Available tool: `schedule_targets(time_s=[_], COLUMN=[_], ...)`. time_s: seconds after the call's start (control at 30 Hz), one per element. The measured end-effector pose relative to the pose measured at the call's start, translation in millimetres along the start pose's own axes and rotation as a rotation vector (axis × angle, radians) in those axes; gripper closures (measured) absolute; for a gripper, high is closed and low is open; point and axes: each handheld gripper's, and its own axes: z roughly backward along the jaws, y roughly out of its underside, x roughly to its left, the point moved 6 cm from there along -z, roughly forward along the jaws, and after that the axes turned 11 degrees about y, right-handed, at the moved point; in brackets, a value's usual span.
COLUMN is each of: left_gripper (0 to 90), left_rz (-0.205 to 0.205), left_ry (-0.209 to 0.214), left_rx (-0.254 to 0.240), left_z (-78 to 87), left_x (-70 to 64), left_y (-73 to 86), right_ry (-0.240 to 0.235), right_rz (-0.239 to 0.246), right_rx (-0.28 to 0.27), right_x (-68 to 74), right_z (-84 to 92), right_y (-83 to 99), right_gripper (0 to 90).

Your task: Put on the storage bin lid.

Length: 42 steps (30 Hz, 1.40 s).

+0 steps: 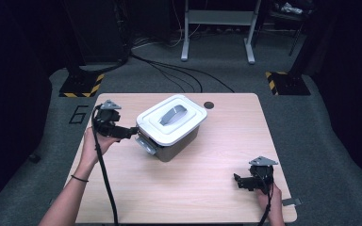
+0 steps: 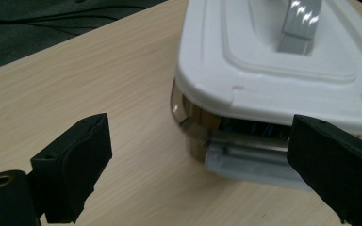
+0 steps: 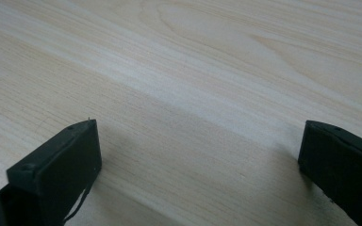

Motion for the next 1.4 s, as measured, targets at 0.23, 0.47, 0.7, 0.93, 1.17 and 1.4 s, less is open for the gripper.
schedule_targets(time_s=[0.23, 0.47, 0.7, 0.93, 1.17, 1.4], left_gripper=[5.4, 3.3, 0.8, 0.0, 0.0, 0.0], left_rz=[0.037, 0.100, 0.139, 0.133, 0.134, 0.128], left_ry=[-0.025, -0.042, -0.081, -0.132, -0.137, -0.145], left_rx=[0.030, 0.072, 0.107, 0.129, 0.018, 0.014], left_z=[0.2, -18.2, -42.6, -56.3, -57.5, -57.5], left_x=[13.0, 27.7, 38.4, 44.8, 43.9, 43.8], left_y=[42.7, 95.9, 144.2, 172.7, 176.6, 177.1], right_ry=[-0.001, 0.000, 0.000, -0.001, 0.000, -0.001], right_rz=[0.000, 0.000, 0.004, 0.003, -0.001, 0.004], right_rx=[0.002, 0.001, 0.000, 0.001, 0.001, 0.000], right_x=[0.1, 0.0, -0.2, -0.1, 0.1, -0.2], right_z=[0.1, 0.1, 0.0, 0.1, 0.1, 0.0], right_y=[0.2, 0.1, 0.1, 0.2, 0.2, 0.2], right_gripper=[0.0, 0.0, 0.0, 0.0, 0.0, 0.0])
